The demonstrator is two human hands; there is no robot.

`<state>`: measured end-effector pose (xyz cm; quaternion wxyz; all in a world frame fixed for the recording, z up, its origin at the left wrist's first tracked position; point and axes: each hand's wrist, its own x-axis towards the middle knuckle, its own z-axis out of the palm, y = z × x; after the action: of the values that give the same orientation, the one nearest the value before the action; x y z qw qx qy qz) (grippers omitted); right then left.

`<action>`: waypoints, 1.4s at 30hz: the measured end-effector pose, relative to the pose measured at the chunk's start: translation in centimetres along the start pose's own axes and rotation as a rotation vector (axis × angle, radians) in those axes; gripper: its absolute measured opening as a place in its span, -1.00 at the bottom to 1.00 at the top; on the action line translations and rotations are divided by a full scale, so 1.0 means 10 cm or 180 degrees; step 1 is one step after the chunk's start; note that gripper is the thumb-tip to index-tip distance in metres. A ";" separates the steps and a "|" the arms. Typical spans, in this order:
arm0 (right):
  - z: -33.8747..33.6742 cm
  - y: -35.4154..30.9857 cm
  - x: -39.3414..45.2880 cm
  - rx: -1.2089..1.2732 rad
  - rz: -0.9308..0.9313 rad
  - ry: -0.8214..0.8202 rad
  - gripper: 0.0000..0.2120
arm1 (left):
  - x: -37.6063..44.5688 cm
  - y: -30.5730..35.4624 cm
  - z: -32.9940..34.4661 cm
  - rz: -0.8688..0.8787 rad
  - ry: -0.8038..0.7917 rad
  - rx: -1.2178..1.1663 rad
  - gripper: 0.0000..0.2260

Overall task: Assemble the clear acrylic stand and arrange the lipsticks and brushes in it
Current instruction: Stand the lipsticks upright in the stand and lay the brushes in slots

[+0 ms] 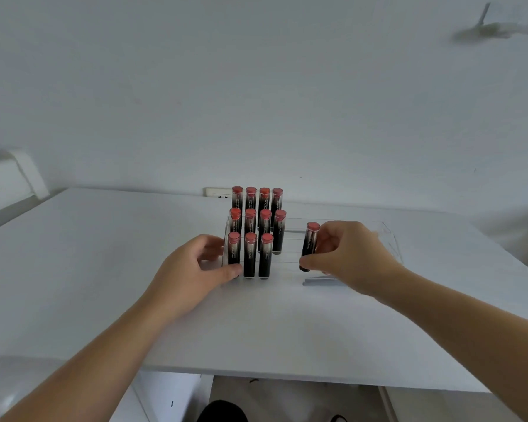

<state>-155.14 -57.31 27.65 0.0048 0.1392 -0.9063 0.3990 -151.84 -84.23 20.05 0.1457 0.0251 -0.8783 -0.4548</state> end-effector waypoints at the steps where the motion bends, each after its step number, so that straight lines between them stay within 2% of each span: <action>1: 0.04 0.01 0.01 -0.0045 -0.0066 0.0043 -0.82 | 0.00 -0.01 0.00 0.0005 0.0011 0.0011 -0.53; 13: 0.29 -0.03 0.02 -0.0466 -0.0343 0.0004 -0.85 | 0.01 -0.02 0.02 0.0016 -0.0003 -0.0019 -0.51; 18: 0.32 -0.04 0.02 -0.0498 -0.0322 -0.0033 -0.85 | 0.01 -0.03 0.01 0.0036 0.0005 -0.0027 -0.55; 22: 0.36 -0.03 0.01 -0.0537 -0.0308 -0.0028 -0.82 | 0.01 -0.04 0.02 0.0016 0.0001 -0.0031 -0.50; 25: 0.38 -0.02 0.01 -0.0524 -0.0237 -0.0008 -0.89 | 0.01 -0.04 0.01 0.0031 0.0007 -0.0029 -0.49; 42: 0.44 -0.01 0.05 -0.0511 -0.0081 0.0101 -0.82 | 0.02 -0.03 0.02 0.0038 0.0035 -0.0012 -0.52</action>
<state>-155.14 -60.72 24.76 0.0354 0.1434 -0.9334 0.3271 -152.12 -84.29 19.74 0.1532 0.0220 -0.8767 -0.4554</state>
